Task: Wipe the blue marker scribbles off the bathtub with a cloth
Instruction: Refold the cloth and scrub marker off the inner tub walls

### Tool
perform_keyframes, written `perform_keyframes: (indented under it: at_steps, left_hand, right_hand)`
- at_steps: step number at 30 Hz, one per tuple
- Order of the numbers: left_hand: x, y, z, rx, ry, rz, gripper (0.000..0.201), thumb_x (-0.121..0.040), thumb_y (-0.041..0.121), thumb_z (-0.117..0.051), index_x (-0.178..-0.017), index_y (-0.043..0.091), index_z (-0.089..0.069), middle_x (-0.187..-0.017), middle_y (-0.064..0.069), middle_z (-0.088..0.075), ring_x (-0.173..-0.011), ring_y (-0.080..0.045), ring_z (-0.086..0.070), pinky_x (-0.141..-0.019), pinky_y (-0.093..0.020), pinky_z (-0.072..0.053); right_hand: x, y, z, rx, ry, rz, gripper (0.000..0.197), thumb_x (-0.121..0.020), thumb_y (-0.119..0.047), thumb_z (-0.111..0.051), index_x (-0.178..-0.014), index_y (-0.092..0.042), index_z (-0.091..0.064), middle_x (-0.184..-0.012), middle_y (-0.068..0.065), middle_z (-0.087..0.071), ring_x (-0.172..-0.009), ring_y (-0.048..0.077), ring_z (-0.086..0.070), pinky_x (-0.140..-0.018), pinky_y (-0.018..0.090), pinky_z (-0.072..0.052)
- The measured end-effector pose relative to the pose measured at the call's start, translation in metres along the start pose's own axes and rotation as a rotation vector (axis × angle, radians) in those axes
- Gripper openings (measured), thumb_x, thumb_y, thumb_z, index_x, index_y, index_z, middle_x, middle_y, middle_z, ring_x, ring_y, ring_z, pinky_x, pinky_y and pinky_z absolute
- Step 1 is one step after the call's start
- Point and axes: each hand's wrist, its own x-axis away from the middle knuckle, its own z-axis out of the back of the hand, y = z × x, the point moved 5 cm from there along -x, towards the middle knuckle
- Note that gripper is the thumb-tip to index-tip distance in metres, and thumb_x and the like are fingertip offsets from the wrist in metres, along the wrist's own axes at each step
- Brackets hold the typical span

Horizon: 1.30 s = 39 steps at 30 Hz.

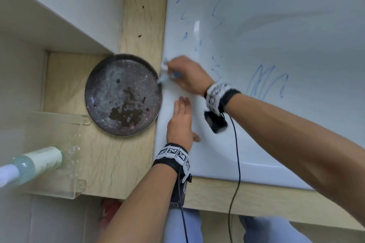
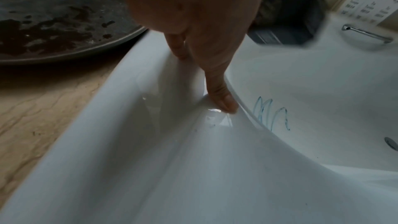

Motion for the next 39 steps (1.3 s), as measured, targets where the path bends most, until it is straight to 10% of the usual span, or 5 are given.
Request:
perform_keyframes:
  at_steps: [9,19,22,32,39]
  left_hand:
    - [-0.022,-0.007,0.052,-0.249,0.047,-0.074,0.071,-0.077,0.049,-0.079,-0.129,0.012,-0.046,-0.131,-0.004,-0.052,-0.119,-0.024,-0.058,-0.081,-0.034,-0.047]
    - [-0.103,-0.007,0.102,-0.254,0.051,0.022,0.148,-0.058,0.061,-0.087,-0.156,0.001,0.007,-0.164,-0.014,0.009,-0.153,-0.025,0.006,-0.123,-0.034,-0.014]
    - [-0.130,-0.001,0.119,-0.173,0.050,0.037,0.158,-0.052,0.061,-0.089,-0.154,0.002,0.016,-0.163,-0.013,0.019,-0.152,-0.023,0.013,-0.124,-0.032,-0.009]
    - [-0.162,-0.005,0.119,-0.036,-0.032,0.037,0.172,-0.041,0.050,-0.096,-0.151,0.007,0.028,-0.157,-0.006,0.036,-0.146,-0.020,0.029,-0.118,-0.026,-0.011]
    - [-0.167,-0.006,0.120,0.007,-0.024,0.019,0.173,-0.039,0.050,-0.097,-0.151,0.009,0.029,-0.156,-0.004,0.038,-0.145,-0.021,0.033,-0.123,-0.034,-0.015]
  right_hand:
    - [-0.090,0.075,0.074,0.120,0.337,-0.206,0.014,-0.081,-0.011,-0.068,-0.094,-0.008,-0.066,-0.096,0.009,-0.068,-0.089,0.031,-0.061,-0.080,0.041,-0.051]
    - [-0.050,0.115,0.096,0.081,0.299,-0.150,0.025,-0.084,-0.009,-0.072,-0.109,-0.008,-0.072,-0.112,0.011,-0.071,-0.103,0.032,-0.063,-0.090,0.033,-0.048]
    - [-0.075,0.177,0.146,0.152,0.321,-0.532,0.019,-0.081,-0.014,-0.069,-0.099,-0.007,-0.067,-0.104,0.013,-0.069,-0.096,0.036,-0.064,-0.080,0.038,-0.049]
    - [-0.151,0.200,0.240,0.101,0.780,-0.439,0.009,-0.086,-0.014,-0.057,-0.091,-0.016,-0.049,-0.106,0.007,-0.063,-0.099,0.023,-0.061,-0.082,0.034,-0.050]
    - [-0.186,0.187,0.162,0.179,0.582,-0.527,0.028,-0.089,-0.017,-0.057,-0.113,-0.005,-0.064,-0.109,0.012,-0.066,-0.096,0.033,-0.061,-0.076,0.033,-0.041]
